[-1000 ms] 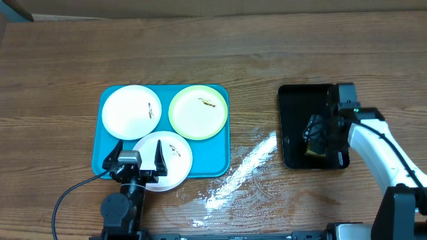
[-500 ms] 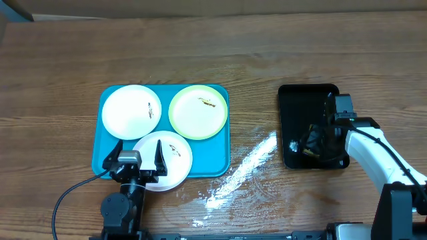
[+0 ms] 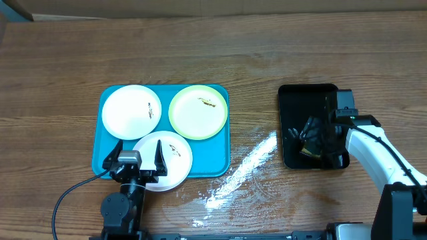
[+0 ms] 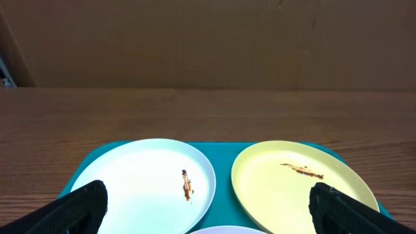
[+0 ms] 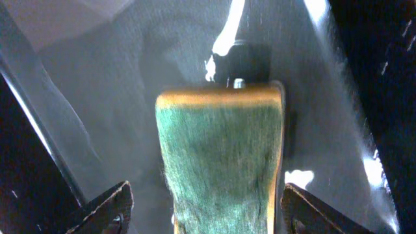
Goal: Clean dirty plates on tray and stack at the side
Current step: 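Reach the right gripper into the black tray and grasp the sponge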
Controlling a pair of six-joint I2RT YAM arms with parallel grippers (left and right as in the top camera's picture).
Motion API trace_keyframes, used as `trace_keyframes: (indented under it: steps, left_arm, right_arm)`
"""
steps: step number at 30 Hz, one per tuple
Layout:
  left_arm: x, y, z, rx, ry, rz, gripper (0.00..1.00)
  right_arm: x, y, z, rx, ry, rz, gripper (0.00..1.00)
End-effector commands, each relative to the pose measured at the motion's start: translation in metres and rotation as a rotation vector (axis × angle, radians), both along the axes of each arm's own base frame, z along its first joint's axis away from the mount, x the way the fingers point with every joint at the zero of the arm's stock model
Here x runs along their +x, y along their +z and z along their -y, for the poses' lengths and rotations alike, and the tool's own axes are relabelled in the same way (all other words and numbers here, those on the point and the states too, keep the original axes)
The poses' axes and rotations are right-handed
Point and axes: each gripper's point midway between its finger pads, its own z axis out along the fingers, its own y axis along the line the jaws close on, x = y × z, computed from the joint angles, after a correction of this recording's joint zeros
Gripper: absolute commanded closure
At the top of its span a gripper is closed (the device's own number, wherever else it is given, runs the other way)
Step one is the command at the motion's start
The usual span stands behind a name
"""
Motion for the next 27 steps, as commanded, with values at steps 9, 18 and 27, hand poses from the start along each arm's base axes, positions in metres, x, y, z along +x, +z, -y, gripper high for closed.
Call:
trace_keyframes:
  steps: [9,18,27]
  left_arm:
    - [0.000,-0.001,-0.003,0.019,0.014,0.002,0.00]
    - [0.000,-0.001,-0.003,0.019,0.014,0.002,0.00]
    - [0.000,-0.001,-0.003,0.019,0.014,0.002,0.00]
  right_arm:
    - [0.023,-0.007,0.018,-0.090,-0.036,0.084,0.26]
    - [0.028,-0.006,0.017,-0.090,-0.034,0.103,0.34]
    - [0.014,-0.011,0.017,-0.091,-0.031,0.043,0.30]
